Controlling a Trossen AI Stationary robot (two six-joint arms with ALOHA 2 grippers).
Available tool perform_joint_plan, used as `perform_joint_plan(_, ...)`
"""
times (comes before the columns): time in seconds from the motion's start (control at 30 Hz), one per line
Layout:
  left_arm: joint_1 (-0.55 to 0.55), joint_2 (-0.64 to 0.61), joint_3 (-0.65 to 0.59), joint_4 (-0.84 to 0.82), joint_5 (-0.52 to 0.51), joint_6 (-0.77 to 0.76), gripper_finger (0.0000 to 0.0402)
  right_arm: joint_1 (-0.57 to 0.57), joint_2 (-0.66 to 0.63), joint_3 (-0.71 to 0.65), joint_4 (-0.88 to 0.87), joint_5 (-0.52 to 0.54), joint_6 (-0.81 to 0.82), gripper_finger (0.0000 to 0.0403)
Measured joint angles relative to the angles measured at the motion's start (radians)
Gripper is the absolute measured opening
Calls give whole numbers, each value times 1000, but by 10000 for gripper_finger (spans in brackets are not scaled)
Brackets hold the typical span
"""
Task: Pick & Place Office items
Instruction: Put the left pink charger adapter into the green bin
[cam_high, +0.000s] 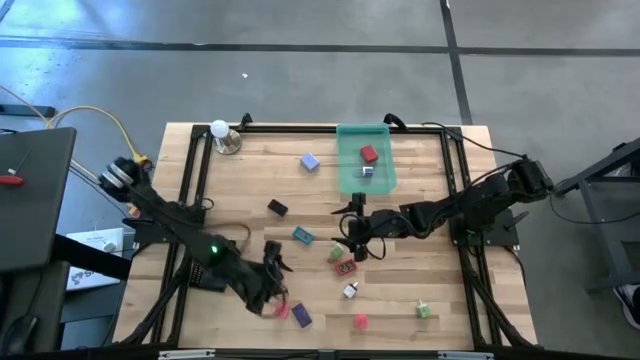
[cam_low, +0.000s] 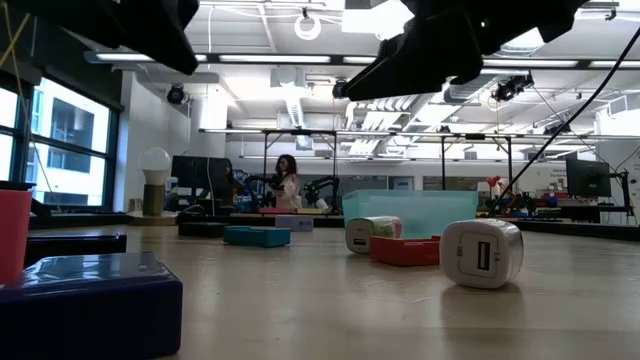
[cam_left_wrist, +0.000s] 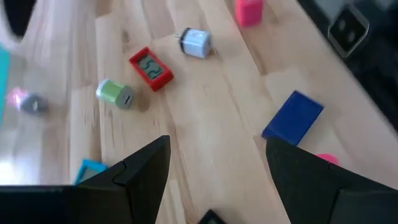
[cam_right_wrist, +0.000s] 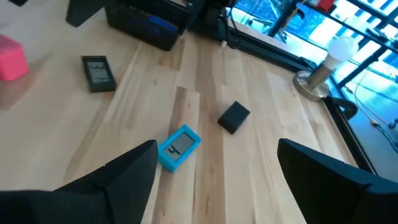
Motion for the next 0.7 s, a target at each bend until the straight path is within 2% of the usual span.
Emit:
perform_joint_plan(0.1,-20,99,133,-129,-40,37,257,12,0,0,0,-1,-2,320)
perform_joint_plan(0.2,-24,166,279,-299,-40,-40,257,28,0,0,-7,0,6,320)
perform_joint_plan(0.33,-24,231,405,-431,58,-176,257,60,0,0,-48,-8,86,320)
perform_joint_plan(0.43,-42,250,439,-409,133,-229,257,86,0,0,-75,-35,138,320)
perform_joint_plan(0.7,-93,256,440,-401,138,-459,257,151,0,0,-81,-56,203,320)
